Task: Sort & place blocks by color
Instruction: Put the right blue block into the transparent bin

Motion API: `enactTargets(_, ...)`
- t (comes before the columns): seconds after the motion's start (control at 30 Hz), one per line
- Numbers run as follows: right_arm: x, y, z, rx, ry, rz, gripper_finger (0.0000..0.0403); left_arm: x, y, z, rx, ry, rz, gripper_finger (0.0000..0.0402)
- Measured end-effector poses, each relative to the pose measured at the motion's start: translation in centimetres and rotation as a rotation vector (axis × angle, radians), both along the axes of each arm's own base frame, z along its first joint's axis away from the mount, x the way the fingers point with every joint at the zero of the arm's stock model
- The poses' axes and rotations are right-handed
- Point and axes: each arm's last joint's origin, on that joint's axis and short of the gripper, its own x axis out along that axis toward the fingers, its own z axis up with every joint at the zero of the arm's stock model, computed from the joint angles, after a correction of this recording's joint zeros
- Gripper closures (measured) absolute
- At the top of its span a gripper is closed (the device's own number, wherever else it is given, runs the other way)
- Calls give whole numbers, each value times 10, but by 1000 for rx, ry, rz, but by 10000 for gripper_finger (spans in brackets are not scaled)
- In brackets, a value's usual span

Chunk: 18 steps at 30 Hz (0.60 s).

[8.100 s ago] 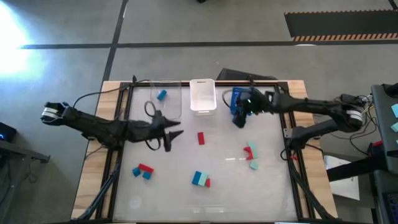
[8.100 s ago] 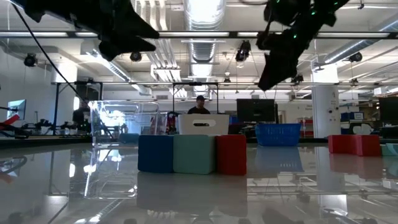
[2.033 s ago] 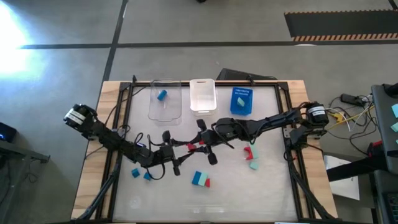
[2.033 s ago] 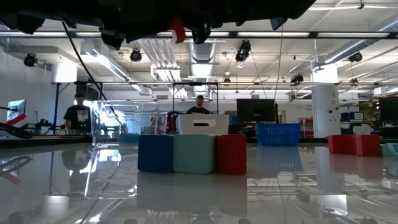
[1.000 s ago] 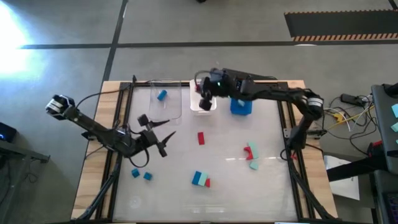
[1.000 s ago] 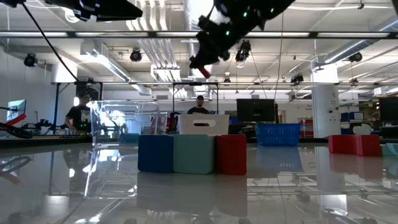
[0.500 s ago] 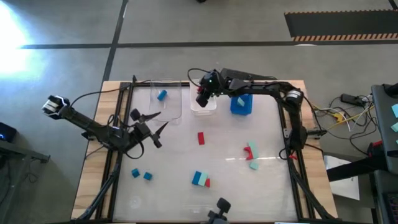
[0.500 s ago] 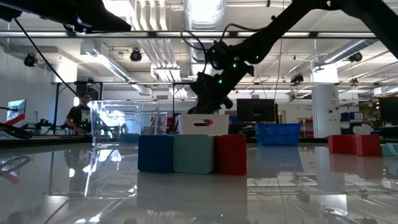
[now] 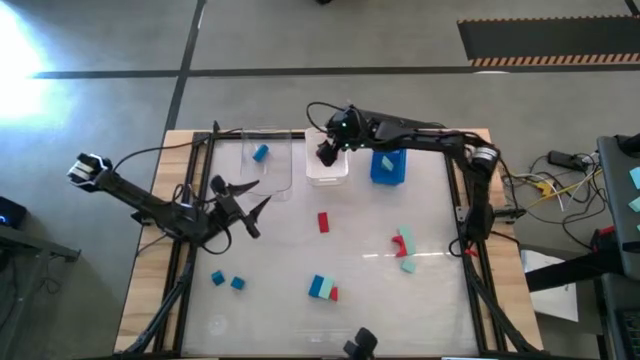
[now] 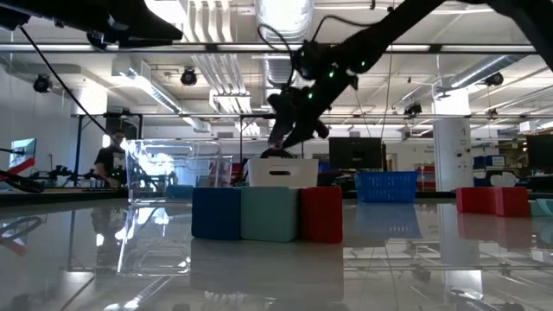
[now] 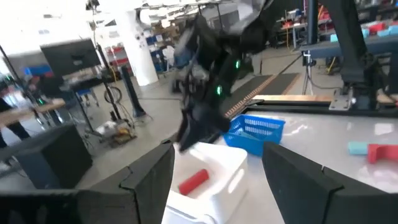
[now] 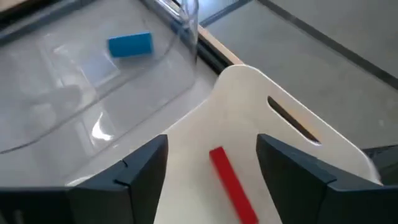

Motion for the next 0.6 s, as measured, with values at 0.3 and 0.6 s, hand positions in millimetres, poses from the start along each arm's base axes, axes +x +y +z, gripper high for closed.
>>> enactTargets(0.3, -21, 109, 51, 75, 19, 178, 188, 19, -12, -22, -222, -64, -126, 175)
enactTargets(0.6, -57, 251, 40, -22, -163, 220, 200, 42, -29, -37, -471, -139, -207, 175)
